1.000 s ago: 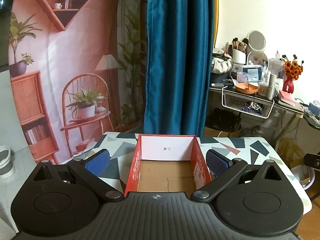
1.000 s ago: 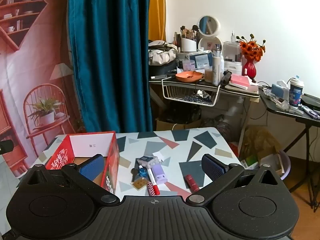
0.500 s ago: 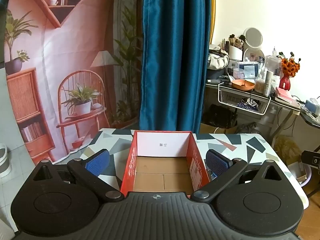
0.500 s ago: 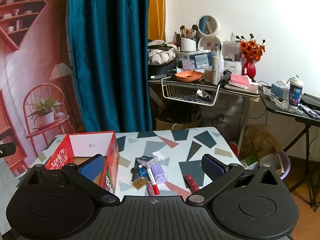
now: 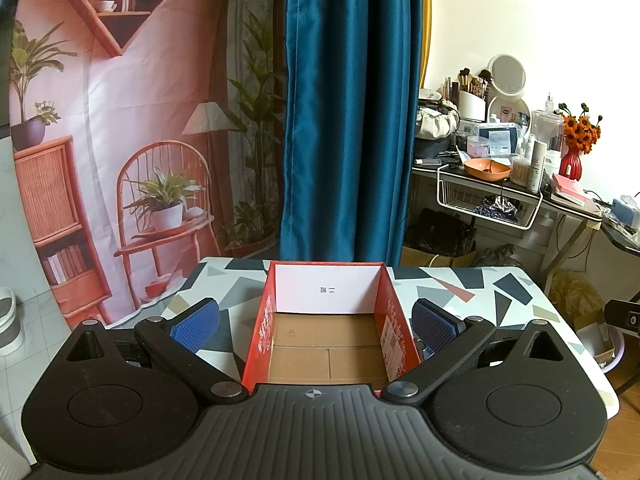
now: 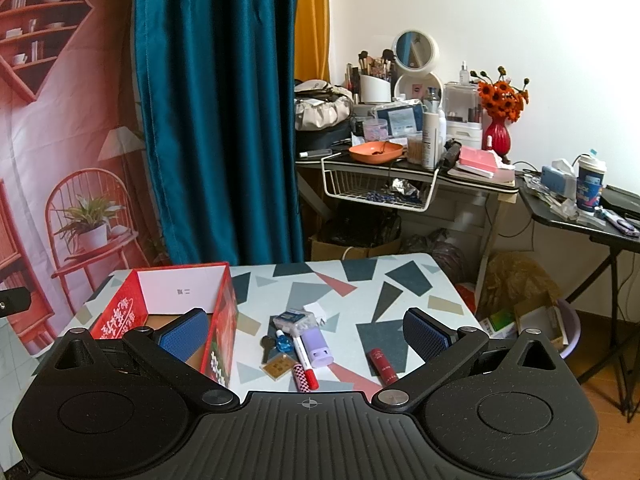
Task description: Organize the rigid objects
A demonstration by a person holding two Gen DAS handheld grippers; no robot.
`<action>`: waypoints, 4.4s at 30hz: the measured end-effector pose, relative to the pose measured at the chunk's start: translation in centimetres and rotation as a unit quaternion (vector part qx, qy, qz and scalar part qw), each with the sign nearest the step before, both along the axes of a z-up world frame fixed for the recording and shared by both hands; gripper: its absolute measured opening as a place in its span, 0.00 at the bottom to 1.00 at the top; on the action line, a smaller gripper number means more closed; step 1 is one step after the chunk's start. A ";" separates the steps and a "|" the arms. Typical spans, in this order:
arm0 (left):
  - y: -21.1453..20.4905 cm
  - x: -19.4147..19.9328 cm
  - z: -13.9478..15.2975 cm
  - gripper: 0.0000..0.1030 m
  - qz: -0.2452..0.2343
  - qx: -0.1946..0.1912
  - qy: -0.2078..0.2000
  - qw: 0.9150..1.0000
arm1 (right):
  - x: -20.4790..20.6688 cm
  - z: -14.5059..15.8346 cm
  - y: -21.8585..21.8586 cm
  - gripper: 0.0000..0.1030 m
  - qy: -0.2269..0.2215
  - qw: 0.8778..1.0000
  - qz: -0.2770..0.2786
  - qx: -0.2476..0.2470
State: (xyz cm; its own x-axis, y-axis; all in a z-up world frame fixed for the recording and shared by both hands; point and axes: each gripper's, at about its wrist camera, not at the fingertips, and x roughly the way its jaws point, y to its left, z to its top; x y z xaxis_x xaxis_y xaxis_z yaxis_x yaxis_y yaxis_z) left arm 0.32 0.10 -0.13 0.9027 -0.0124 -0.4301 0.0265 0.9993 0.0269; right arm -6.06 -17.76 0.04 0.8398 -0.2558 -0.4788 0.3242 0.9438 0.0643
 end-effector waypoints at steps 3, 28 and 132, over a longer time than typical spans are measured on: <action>0.0 0.0 0.0 1.00 0.001 0.000 0.000 1.000 | 0.0 0.0 0.0 1.00 0.000 1.000 0.000 0.000; 0.1 0.0 0.0 1.00 0.001 0.000 -0.001 1.000 | 0.4 0.3 0.6 1.00 -0.001 1.000 0.000 0.001; 8.3 14.6 -15.9 0.14 0.060 -0.017 0.125 0.990 | 14.4 -25.1 -7.2 0.73 0.060 0.996 0.019 0.060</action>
State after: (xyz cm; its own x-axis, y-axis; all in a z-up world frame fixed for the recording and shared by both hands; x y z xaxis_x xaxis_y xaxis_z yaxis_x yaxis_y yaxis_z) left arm 14.91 8.35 -16.05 0.7638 0.0708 -0.6416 -0.0916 0.9958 0.0008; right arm 8.29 -24.97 -25.09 0.7831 -0.1604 -0.6009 0.3011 0.9432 0.1406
